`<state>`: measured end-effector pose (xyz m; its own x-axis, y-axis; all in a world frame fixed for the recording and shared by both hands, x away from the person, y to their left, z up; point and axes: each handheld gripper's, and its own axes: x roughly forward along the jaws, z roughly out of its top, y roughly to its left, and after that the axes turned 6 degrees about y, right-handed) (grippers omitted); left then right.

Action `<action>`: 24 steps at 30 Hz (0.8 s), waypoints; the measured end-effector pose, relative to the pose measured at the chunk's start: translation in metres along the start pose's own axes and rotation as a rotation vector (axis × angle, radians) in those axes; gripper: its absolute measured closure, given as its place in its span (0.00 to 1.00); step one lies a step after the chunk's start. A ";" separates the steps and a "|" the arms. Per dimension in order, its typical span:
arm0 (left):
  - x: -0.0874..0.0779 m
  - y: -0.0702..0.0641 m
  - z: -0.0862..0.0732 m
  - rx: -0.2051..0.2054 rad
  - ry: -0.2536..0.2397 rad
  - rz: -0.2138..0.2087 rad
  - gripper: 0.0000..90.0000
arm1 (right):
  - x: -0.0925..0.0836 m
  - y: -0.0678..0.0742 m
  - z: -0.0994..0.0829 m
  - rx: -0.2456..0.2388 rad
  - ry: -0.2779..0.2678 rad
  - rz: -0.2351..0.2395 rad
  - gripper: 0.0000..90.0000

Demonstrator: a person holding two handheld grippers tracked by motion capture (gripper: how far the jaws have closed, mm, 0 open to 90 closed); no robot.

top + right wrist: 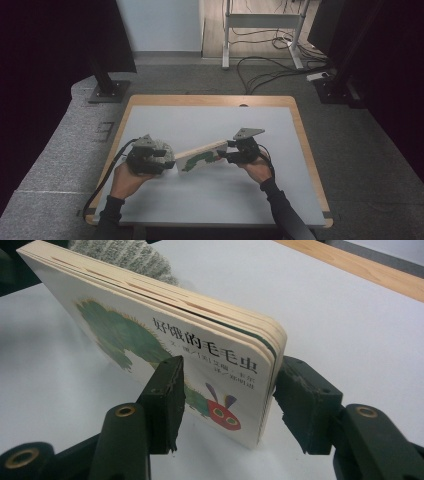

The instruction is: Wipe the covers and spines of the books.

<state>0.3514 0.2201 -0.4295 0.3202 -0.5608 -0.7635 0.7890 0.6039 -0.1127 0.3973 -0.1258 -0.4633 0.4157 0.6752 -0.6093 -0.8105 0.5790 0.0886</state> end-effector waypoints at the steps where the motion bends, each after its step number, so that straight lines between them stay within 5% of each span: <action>1: 0.004 -0.002 0.001 0.010 0.005 -0.006 0.46 | -0.001 0.000 0.000 0.000 0.001 0.002 0.51; 6: 0.013 -0.015 0.006 0.060 0.010 0.014 0.57 | -0.005 0.000 -0.001 -0.001 -0.001 0.013 0.52; 11: 0.016 -0.019 0.006 0.044 -0.008 -0.006 0.65 | -0.010 0.001 -0.005 0.001 -0.001 0.024 0.55; 24: 0.019 -0.041 -0.002 0.061 0.001 0.004 0.64 | -0.025 0.008 -0.011 -0.007 0.041 0.056 0.53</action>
<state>0.3242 0.1860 -0.4407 0.3230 -0.5577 -0.7646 0.8180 0.5708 -0.0708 0.3761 -0.1432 -0.4565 0.3522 0.6870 -0.6356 -0.8350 0.5374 0.1183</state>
